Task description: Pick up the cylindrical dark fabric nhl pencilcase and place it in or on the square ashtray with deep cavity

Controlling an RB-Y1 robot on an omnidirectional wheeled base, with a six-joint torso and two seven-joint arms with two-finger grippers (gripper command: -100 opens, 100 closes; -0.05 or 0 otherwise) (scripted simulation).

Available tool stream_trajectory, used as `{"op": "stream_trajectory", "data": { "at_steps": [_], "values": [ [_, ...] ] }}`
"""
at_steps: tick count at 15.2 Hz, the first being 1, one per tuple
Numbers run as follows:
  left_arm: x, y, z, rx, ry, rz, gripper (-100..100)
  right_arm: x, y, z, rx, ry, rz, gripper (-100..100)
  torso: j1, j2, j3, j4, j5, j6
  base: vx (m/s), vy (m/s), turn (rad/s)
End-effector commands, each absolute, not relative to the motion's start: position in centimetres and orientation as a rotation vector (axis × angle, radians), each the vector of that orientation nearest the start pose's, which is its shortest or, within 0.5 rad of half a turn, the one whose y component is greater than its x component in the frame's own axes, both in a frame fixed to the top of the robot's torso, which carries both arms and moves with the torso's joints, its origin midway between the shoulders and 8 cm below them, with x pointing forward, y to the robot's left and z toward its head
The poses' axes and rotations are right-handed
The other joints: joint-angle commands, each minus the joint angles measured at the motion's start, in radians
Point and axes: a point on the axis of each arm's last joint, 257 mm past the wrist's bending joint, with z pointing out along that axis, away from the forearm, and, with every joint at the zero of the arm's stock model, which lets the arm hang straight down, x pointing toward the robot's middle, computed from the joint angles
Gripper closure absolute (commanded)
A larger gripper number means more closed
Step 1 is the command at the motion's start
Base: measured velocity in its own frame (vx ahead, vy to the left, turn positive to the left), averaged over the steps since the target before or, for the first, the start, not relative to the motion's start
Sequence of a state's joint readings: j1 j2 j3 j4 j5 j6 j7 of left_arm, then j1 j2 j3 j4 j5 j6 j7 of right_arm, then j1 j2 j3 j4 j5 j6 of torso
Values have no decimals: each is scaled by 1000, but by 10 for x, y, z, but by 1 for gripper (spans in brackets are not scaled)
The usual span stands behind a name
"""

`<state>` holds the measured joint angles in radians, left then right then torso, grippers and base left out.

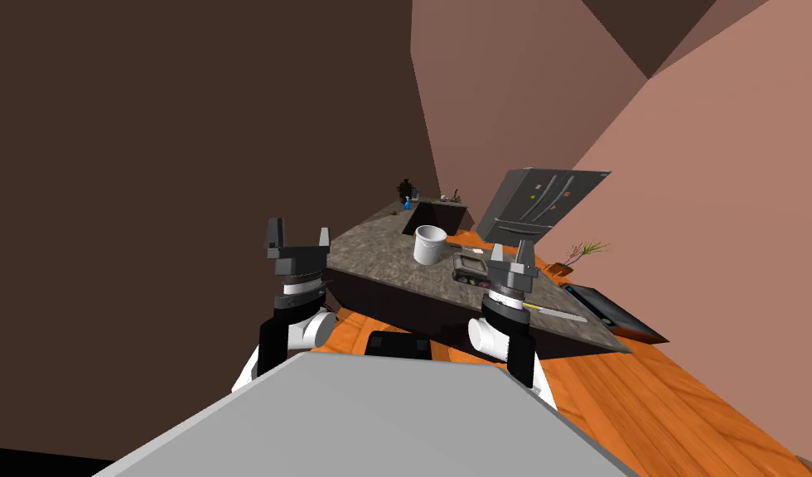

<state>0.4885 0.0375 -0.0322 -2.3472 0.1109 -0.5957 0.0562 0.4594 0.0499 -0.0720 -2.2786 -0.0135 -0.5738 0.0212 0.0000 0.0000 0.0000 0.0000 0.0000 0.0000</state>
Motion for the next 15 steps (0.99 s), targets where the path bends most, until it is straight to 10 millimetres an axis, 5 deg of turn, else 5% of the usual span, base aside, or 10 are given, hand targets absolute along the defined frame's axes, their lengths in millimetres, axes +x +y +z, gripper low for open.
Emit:
{"op": "stream_trajectory", "data": {
  "at_steps": [1, 12, 15],
  "values": [
    [312, 273, 73, -583, 439, -1500, 0, 331, -296, 47, 565, 537, 1253, -100, 0, 0, 0, 0, 0, 0, -1, -1, 33],
    [312, 273, 73, -583, 439, -1500, 0, 345, -274, 25, 426, 753, 1237, -100, -1, 1, 0, 0, 0, 0, -6, -3, 52],
    [312, 273, 73, -583, 439, -1500, 0, 351, -267, 6, 377, 853, 1218, -100, 0, 1, 0, 0, 0, 0, -9, 2, 93]
  ]
}}
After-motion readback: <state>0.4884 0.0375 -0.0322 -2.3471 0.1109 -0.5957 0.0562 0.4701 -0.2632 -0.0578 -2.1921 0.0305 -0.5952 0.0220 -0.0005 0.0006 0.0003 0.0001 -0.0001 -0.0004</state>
